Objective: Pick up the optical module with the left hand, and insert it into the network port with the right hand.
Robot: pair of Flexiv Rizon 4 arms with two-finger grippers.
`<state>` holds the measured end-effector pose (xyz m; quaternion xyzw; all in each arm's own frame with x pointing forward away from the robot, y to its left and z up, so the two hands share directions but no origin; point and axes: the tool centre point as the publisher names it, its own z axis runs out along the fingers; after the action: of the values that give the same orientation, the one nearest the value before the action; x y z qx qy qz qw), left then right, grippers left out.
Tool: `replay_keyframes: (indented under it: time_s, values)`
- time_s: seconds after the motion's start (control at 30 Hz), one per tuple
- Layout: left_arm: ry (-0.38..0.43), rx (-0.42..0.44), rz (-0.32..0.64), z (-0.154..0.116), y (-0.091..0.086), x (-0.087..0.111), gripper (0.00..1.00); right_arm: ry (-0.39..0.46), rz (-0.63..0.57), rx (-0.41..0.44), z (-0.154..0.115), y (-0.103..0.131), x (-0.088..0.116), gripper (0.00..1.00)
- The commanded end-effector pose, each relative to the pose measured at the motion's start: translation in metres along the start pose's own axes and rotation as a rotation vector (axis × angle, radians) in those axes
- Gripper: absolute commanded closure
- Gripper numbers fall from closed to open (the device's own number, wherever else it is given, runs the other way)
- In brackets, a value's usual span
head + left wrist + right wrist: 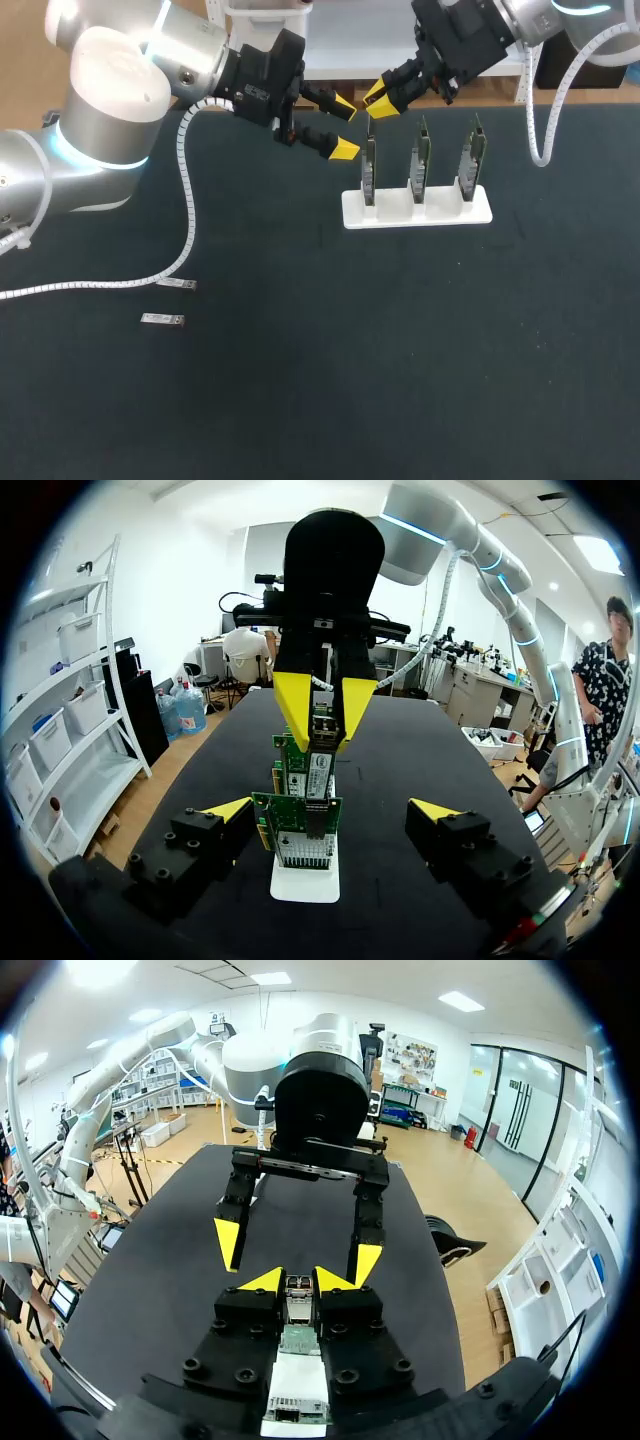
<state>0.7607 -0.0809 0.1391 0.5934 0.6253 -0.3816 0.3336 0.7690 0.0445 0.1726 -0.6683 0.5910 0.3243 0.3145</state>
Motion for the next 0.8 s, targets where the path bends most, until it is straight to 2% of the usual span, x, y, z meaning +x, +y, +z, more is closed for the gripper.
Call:
replay_keyframes:
  time_s: [0.03, 0.57, 0.8]
  values:
    - [0.005, 0.003, -0.002, 0.0006, 0.0018, -0.0009, 0.0, 0.005, 0.005, 0.017, -0.0004, 0.0056, -0.0028, 1.0]
    - [0.005, 0.003, -0.002, 0.0006, 0.0018, -0.0009, 0.0, 0.034, 0.0, 0.028, 0.0047, 0.0024, 0.0019, 1.0]
    - [0.005, 0.003, -0.002, 0.0006, 0.0018, -0.0009, 0.0, 0.021, 0.03, 0.011, 0.0036, -0.0002, 0.0023, 1.0]
